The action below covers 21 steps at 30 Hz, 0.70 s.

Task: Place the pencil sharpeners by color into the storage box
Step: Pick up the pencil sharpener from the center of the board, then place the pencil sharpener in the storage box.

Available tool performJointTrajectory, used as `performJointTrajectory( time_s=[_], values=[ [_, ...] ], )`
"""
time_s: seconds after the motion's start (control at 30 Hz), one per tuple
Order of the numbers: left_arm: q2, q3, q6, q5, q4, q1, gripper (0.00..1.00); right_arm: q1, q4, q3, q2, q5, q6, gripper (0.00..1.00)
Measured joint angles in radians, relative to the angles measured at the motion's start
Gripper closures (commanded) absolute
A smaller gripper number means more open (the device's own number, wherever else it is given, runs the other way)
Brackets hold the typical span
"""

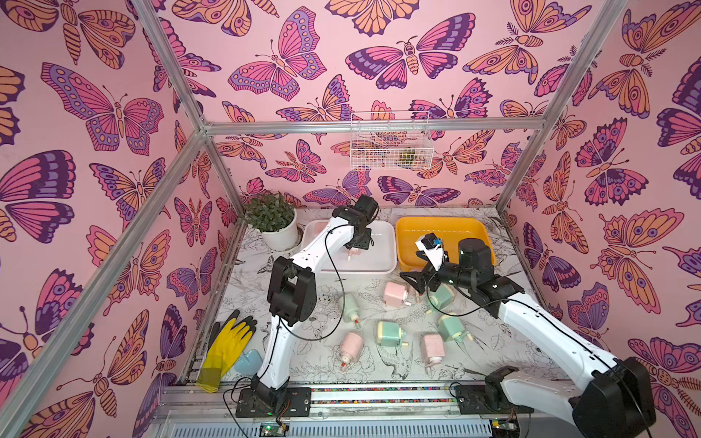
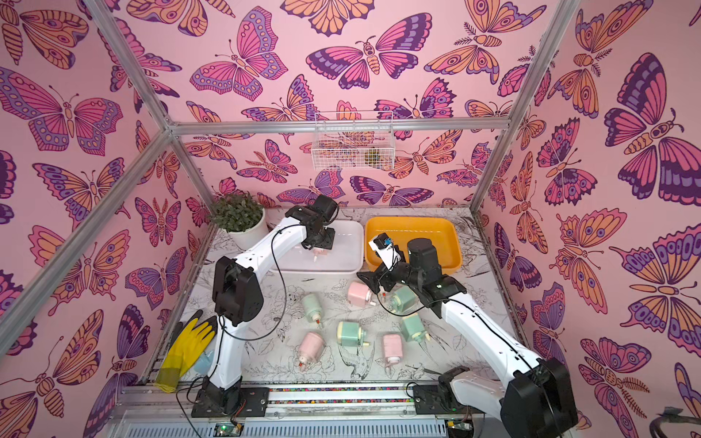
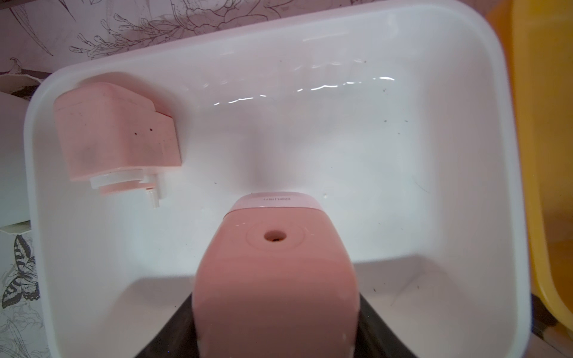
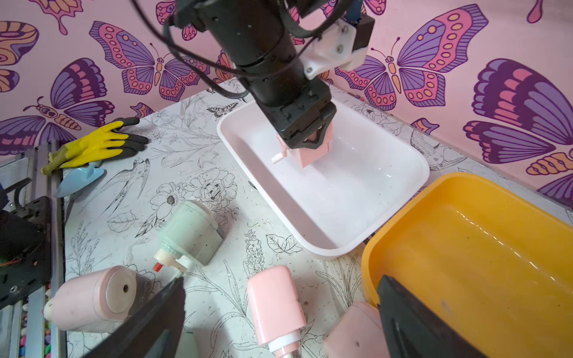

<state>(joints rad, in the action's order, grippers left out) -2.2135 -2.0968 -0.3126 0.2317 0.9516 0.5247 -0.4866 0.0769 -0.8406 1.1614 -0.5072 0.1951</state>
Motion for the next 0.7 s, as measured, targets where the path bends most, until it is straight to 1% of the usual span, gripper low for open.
performJointTrajectory(
  time_s=[0.13,0.27,0.5,0.7],
  values=[
    [-0.063,-0.066,0.027,0.024,0.0,-0.028,1.0,-0.006,0.003,0.003,-0.003,0.007,0.029,0.01],
    [-0.116,-0.118,0.055,0.031,-0.004,-0.049,1.0,-0.014,-0.04,0.035,-0.017,0.08,0.034,0.01],
    [-0.148,-0.143,0.082,0.031,-0.002,-0.093,1.0,-0.014,-0.099,0.047,-0.023,0.195,0.033,0.01],
    [-0.17,-0.167,0.083,0.013,-0.001,-0.125,1.0,-0.014,-0.12,0.047,-0.019,0.222,0.03,0.01]
  ],
)
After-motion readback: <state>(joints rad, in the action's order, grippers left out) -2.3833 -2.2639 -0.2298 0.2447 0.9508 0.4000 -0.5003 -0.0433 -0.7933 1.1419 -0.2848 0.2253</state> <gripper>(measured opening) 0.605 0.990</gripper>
